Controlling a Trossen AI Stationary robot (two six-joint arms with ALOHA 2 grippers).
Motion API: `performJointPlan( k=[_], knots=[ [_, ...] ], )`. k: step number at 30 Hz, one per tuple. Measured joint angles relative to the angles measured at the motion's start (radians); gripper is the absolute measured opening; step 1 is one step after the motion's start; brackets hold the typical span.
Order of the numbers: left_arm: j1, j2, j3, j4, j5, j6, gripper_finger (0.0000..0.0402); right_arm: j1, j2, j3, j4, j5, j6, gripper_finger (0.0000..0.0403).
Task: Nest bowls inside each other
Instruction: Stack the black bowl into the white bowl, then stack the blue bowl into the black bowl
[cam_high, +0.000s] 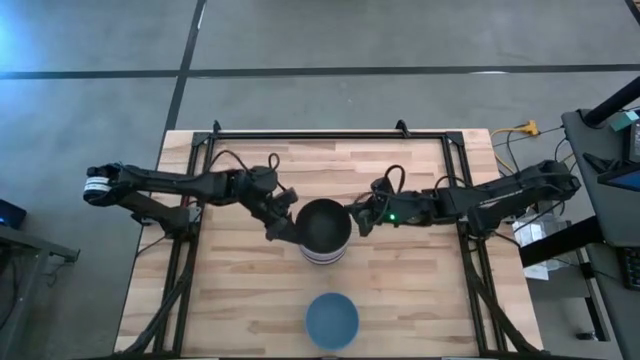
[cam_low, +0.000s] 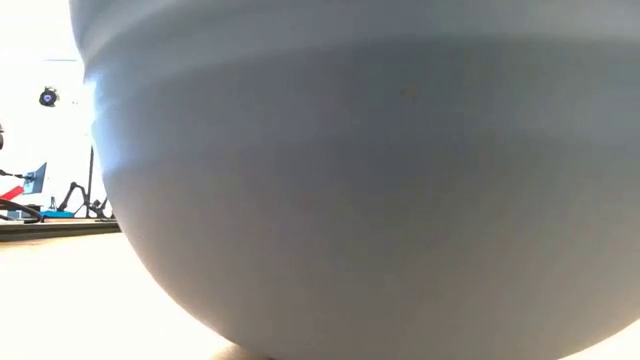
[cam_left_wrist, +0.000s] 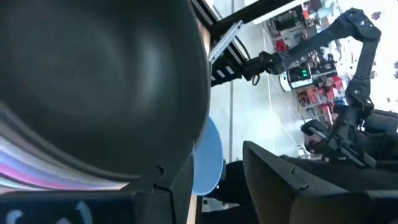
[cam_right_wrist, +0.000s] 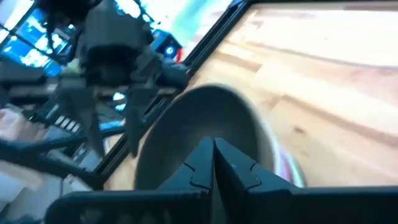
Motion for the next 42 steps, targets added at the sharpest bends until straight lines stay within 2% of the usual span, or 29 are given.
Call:
performJointPlan(
  k=[9, 19, 25, 30, 35, 42],
  knots=[
    [-0.033, 0.0, 0.004, 0.007, -0.039, -0.021, 0.0122, -0.097, 0.058, 0.0, 0.007, -0.099, 0.021, 0.0009],
    [-0.038, 0.001, 0.002, 0.01, -0.079, -0.025, 0.0122, -0.096, 0.084, 0.0, 0.003, -0.118, 0.044, 0.0009],
    [-0.038, 0.001, -0.022, 0.011, -0.078, -0.026, 0.0122, -0.077, 0.028, 0.0, 0.033, -0.118, 0.037, 0.0009],
    [-0.042, -0.004, -0.026, 0.005, -0.063, -0.028, 0.0122, 0.01, -0.046, 0.0, 0.055, -0.118, 0.006, 0.0009],
    [-0.054, -0.07, -0.018, 0.0, -0.049, -0.057, 0.0122, 0.167, -0.085, 0.0, 0.057, -0.112, -0.009, 0.0009],
    [-0.065, -0.233, -0.023, 0.001, -0.077, -0.079, 0.0122, 0.398, -0.037, 0.0, 0.054, 0.063, 0.08, 0.0009]
  ],
)
